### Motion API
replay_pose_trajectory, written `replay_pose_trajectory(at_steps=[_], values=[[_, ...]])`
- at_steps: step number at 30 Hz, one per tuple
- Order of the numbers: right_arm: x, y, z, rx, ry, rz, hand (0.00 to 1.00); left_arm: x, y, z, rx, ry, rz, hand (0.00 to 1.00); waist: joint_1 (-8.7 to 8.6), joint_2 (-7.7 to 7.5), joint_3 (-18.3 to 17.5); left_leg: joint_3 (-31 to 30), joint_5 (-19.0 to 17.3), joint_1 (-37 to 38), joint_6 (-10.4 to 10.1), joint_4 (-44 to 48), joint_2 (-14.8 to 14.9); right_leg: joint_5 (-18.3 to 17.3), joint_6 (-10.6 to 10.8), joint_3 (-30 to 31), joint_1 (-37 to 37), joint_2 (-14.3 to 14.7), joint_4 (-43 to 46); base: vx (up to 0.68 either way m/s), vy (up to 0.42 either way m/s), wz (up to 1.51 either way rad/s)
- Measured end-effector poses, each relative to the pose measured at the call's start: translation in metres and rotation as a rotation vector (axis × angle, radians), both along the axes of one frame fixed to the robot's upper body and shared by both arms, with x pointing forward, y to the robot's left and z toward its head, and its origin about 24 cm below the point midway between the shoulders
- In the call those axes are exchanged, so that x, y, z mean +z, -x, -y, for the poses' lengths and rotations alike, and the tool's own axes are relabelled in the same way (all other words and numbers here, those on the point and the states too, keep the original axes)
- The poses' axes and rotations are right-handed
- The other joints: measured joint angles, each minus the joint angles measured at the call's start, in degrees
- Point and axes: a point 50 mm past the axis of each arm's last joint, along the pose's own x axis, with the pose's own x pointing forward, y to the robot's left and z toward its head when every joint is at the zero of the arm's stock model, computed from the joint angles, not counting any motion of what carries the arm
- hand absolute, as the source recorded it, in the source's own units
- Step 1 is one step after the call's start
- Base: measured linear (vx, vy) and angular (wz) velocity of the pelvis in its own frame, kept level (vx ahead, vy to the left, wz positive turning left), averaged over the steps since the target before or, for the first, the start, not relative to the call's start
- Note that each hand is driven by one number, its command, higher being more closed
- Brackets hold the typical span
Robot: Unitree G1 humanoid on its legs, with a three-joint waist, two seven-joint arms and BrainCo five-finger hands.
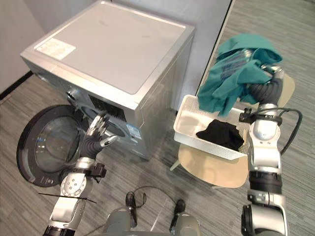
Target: Pick up the laundry basket with both hands and put the clothes into the washing machine.
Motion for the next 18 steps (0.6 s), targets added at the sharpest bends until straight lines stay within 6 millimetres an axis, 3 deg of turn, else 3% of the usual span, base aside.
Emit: replay_pose_trajectory(at_steps=[3,6,13,18], values=[[0.004,0.009,-0.012,0.117,0.017,0.031,1.00,0.028,-0.009,0.017,-0.107,-0.059,0.135,0.00,-0.94,-0.18,-2.2,0.9,0.0,2.5,0.0,-1.8,-0.7,0.4,0.5,1.1,1.6,0.1,-1.3,0.05,0.029,-0.14],[0.006,0.011,-0.027,0.249,-0.006,0.053,1.00,0.039,-0.015,0.031,-0.202,-0.078,0.177,0.00,-2.00,-0.61,-3.9,1.6,0.0,4.5,0.0,-3.3,-1.4,0.5,0.5,2.0,2.6,0.1,-1.8,0.04,0.034,-0.13],[0.001,0.011,-0.071,0.497,-0.036,0.034,1.00,0.012,-0.035,0.082,-0.481,-0.005,-0.083,0.00,-3.06,-0.82,-5.4,2.1,0.4,6.9,-0.1,-5.4,-1.9,0.8,0.6,2.9,3.8,0.1,-2.2,-0.01,0.008,-0.05],[0.001,0.013,-0.095,0.612,0.000,0.025,1.00,0.016,-0.044,0.097,-0.545,0.017,-0.120,0.00,-3.11,-0.81,-5.4,2.0,1.8,7.6,0.1,-7.8,-2.5,1.3,0.6,3.0,3.7,0.0,-2.5,-0.01,0.002,0.01]])
